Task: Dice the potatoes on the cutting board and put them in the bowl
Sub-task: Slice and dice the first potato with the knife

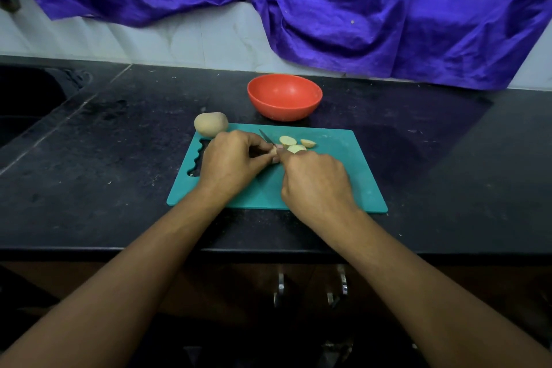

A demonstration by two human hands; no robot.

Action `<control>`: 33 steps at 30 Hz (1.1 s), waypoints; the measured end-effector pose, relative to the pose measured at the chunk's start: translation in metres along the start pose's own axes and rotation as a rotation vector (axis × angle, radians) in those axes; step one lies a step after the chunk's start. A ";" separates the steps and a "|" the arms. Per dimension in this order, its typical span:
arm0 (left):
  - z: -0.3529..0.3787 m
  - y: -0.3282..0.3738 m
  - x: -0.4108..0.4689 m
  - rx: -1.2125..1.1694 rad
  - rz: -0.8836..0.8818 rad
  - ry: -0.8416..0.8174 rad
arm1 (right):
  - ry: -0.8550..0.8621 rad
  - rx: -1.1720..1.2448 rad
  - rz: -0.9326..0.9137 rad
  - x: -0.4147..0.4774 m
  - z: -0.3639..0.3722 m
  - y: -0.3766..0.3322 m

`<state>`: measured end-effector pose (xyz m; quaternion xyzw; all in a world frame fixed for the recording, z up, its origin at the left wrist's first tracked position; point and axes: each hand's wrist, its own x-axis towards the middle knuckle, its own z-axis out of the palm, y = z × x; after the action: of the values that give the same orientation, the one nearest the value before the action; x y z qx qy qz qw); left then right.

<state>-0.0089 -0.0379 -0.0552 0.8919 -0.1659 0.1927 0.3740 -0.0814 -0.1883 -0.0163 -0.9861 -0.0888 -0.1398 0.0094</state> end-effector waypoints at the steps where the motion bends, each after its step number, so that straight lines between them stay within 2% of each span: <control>1: 0.000 0.000 0.000 -0.009 -0.011 -0.005 | -0.007 0.000 -0.002 -0.003 0.000 0.001; 18: -0.002 0.002 0.000 0.007 -0.037 -0.013 | -0.105 -0.072 -0.023 -0.008 -0.009 0.005; 22: -0.003 0.003 0.000 -0.006 -0.047 -0.013 | -0.096 0.033 0.023 -0.005 -0.003 0.010; 27: -0.002 0.005 -0.001 0.047 -0.026 -0.027 | -0.114 0.349 0.212 0.000 -0.002 0.034; 33: -0.003 0.008 -0.001 0.026 -0.019 -0.039 | -0.107 0.336 0.189 0.000 0.001 0.033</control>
<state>-0.0142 -0.0407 -0.0494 0.9019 -0.1623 0.1738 0.3607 -0.0750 -0.2203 -0.0167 -0.9807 -0.0181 -0.0687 0.1824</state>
